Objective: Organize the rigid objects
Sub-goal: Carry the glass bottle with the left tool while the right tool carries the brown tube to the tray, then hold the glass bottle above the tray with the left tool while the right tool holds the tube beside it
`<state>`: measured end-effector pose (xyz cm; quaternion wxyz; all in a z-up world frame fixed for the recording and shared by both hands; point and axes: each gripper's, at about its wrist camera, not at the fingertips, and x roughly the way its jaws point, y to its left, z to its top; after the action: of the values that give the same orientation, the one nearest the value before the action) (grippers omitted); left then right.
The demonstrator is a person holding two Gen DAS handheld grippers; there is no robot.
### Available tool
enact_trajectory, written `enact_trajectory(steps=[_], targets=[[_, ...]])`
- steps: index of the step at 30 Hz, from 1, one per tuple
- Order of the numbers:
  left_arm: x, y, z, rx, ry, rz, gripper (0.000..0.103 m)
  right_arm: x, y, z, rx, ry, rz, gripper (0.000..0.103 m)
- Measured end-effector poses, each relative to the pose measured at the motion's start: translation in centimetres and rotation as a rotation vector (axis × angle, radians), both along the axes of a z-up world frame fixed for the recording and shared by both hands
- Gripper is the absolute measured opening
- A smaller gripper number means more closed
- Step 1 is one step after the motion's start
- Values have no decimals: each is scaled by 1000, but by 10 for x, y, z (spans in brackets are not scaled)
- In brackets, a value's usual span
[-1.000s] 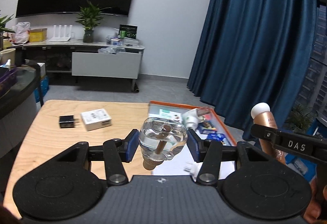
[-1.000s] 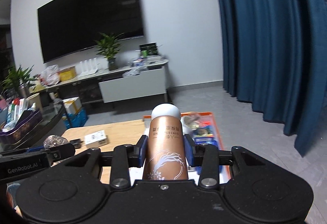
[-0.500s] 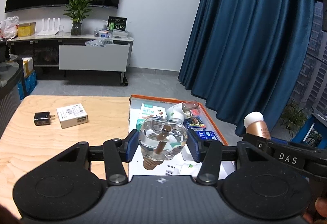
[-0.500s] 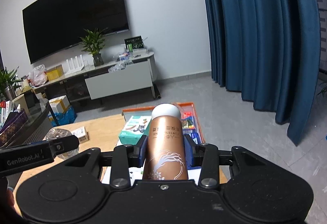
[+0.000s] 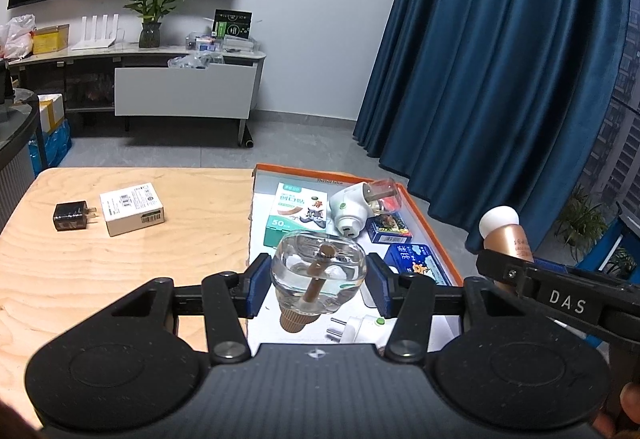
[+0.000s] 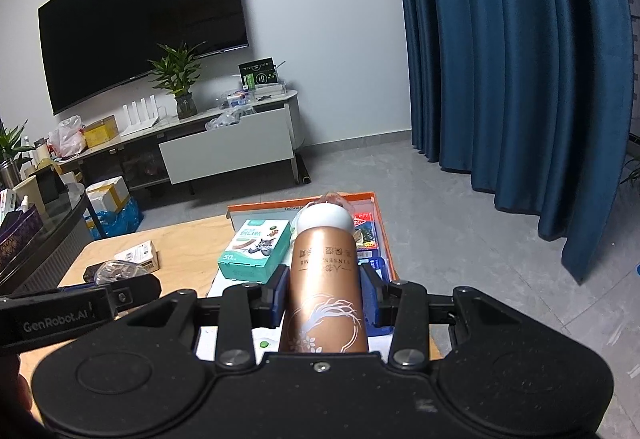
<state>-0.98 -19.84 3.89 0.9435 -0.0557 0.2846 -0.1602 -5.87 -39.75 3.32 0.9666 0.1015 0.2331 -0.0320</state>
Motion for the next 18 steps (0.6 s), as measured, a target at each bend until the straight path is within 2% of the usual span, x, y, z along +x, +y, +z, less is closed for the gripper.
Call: enact_trajectory(steps=[18], targets=[[11,-5,-4,40,36,-13,52,12,-2,-7,0,31,9,46]])
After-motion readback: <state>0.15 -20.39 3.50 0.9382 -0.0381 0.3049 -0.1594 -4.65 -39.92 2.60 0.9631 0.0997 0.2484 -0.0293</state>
